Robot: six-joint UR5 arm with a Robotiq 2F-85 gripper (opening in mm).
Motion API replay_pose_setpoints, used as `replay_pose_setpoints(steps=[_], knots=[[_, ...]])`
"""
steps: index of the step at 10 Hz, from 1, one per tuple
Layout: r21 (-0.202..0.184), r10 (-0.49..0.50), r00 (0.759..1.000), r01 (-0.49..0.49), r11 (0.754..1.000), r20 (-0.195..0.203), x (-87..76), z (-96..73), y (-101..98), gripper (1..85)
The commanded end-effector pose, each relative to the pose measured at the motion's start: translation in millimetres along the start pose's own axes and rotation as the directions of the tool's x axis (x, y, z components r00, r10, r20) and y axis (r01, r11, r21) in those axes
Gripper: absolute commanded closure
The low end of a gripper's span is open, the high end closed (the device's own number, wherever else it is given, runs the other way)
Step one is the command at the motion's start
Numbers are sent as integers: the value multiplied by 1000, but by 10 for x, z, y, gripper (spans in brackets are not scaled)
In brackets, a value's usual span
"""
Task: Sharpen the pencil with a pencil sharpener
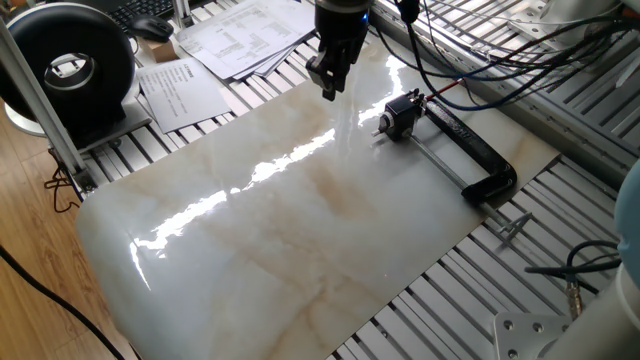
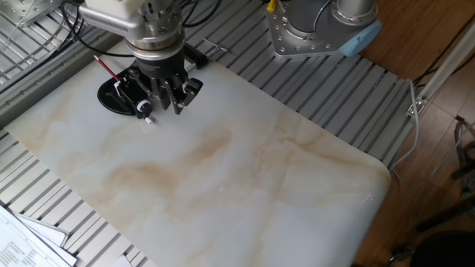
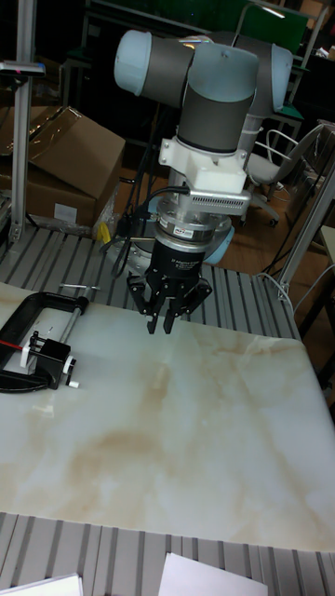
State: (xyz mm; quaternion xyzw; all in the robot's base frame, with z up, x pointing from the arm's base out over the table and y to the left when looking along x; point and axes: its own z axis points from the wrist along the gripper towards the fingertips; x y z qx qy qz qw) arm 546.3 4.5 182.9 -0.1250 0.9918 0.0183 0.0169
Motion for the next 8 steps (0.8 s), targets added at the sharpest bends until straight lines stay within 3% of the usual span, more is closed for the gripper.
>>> replay_pose_setpoints(steps=[1, 2, 3, 4, 5, 8], knots=[[-19, -12, 999, 11, 1000, -37, 165, 54, 50, 563], [-37, -11, 1000, 11, 999, -2, 104, 62, 89, 543], [-14, 15, 999, -15, 1000, 39, 12, 30, 48, 537], [-23, 38, 996, -37, 999, 75, -81, 32, 61, 533], [-21, 46, 995, -44, 999, 93, -142, 25, 62, 493], [-54, 66, 992, -60, 997, 107, -138, 13, 63, 510]])
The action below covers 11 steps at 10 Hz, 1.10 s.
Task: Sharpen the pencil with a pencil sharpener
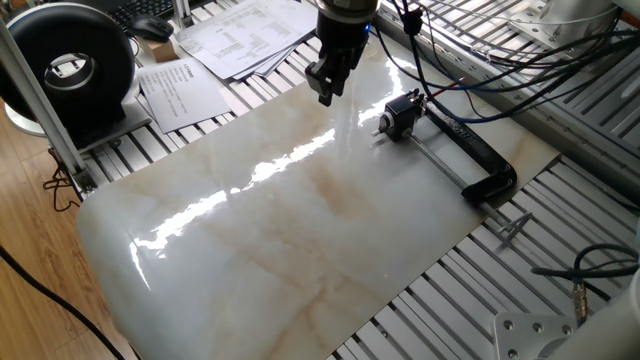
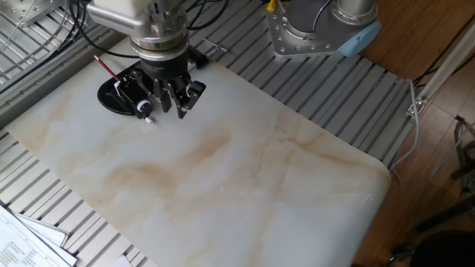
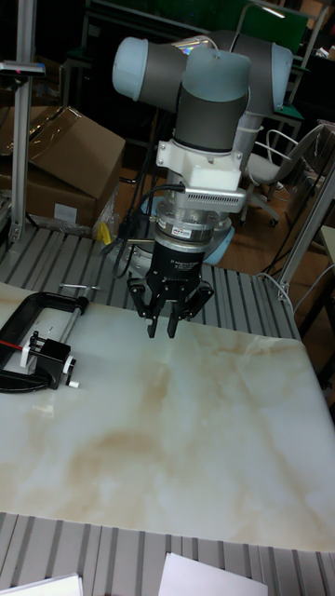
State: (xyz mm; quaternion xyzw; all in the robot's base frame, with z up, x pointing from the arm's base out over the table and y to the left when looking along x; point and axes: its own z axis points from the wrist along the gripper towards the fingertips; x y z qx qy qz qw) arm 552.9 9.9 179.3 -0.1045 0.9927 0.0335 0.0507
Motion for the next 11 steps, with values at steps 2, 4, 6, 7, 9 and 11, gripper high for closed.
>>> replay_pose_setpoints(steps=[2, 4, 6, 7, 9, 11], knots=[[-40, 30, 999, -29, 999, 29, -52, 19, 59, 507], [-41, 6, 1000, -6, 999, 19, -25, 23, 69, 500], [-37, -35, 999, 36, 999, 27, -43, 25, 63, 500], [-6, -99, 994, 99, 995, 39, -75, 25, -10, 500], [-84, -108, 994, 109, 991, 13, 13, 18, 184, 493], [-43, -182, 983, 181, 982, -26, 111, 24, 63, 503]])
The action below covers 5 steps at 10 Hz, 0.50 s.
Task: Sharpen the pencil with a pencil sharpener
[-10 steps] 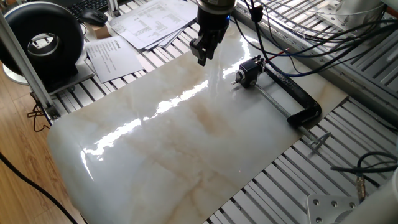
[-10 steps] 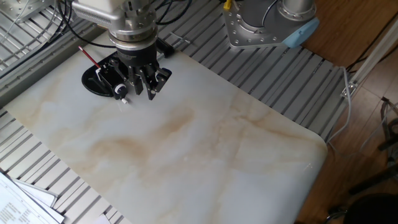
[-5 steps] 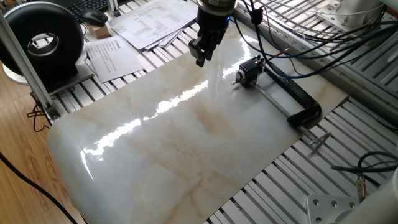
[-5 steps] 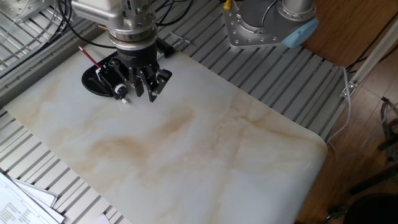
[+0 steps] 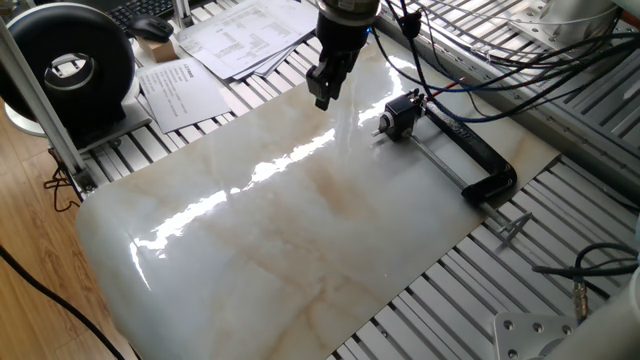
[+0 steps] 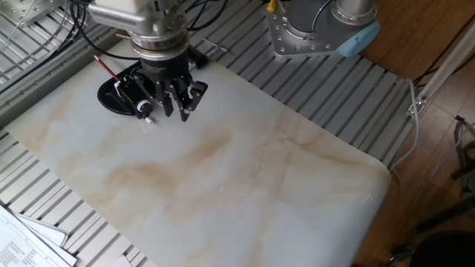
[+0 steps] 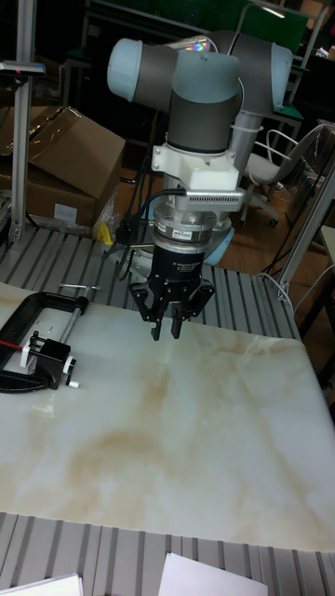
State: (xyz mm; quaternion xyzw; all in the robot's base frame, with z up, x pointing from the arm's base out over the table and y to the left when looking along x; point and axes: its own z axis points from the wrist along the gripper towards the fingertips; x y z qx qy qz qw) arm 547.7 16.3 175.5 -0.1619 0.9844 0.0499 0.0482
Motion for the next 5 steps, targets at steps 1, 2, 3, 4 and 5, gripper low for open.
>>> replay_pose_setpoints(steps=[1, 2, 3, 4, 5], knots=[[8, -58, 998, 59, 998, -31, 80, -14, -31, 503], [33, -110, 993, 111, 993, -41, 71, -15, -55, 517], [71, -216, 973, 222, 972, -84, 125, -15, -136, 543], [75, -303, 942, 315, 946, -142, 271, -5, -258, 547], [93, -373, 910, 393, 915, -178, 362, 2, -442, 553]])
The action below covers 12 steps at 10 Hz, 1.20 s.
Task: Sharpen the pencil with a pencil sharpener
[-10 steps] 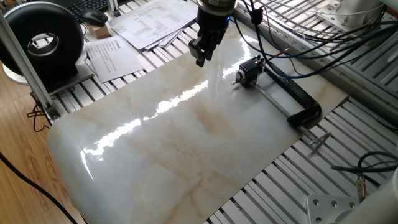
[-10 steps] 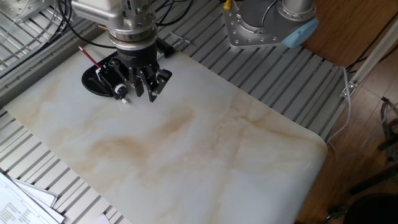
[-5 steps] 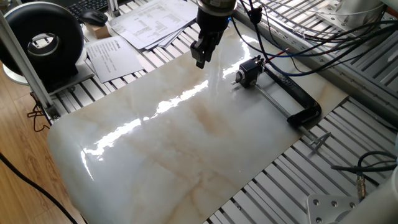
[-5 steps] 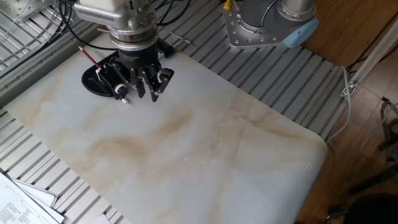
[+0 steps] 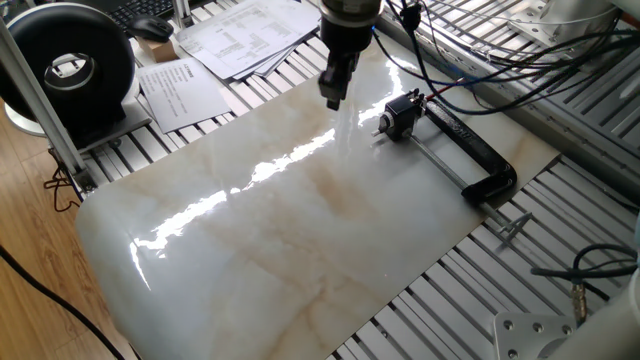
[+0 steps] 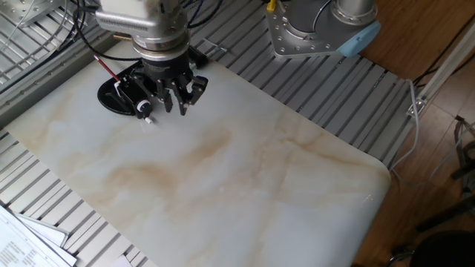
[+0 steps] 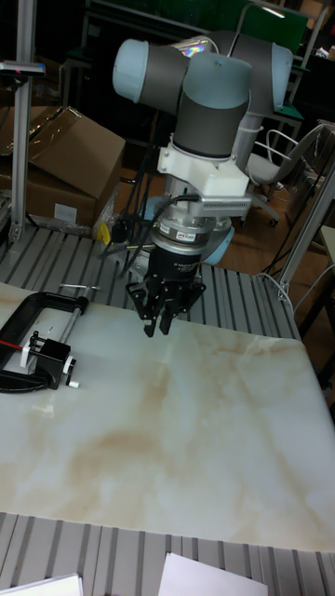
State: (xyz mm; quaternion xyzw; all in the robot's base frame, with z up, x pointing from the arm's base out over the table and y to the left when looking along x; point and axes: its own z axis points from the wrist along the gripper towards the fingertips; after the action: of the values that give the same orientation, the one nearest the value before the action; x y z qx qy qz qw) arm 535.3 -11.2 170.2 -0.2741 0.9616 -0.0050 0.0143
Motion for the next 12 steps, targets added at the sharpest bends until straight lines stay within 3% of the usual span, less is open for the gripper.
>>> replay_pose_setpoints(steps=[1, 2, 3, 4, 5, 6, 7, 8, 9, 10, 12], knots=[[44, -187, 979, 191, 981, -86, 242, 19, -201, 547], [28, -192, 980, 193, 981, -49, 155, 27, -143, 530], [-11, -204, 979, 203, 979, -14, 87, 31, -26, 477], [-28, -230, 973, 230, 973, -2, 67, 30, 22, 473], [-15, -342, 940, 342, 940, -15, 37, 36, -21, 473], [19, -485, 874, 486, 874, -34, -8, 111, -187, 450], [41, -609, 789, 613, 789, -85, 10, 196, -465, 400], [12, -644, 755, 650, 760, -125, 120, 198, -553, 377], [-36, -625, 773, 626, 779, -106, 167, 202, -416, 340], [-29, -620, 781, 620, 784, -79, 102, 209, -386, 330], [6, -671, 739, 672, 740, -66, 3, 231, -452, 327]])
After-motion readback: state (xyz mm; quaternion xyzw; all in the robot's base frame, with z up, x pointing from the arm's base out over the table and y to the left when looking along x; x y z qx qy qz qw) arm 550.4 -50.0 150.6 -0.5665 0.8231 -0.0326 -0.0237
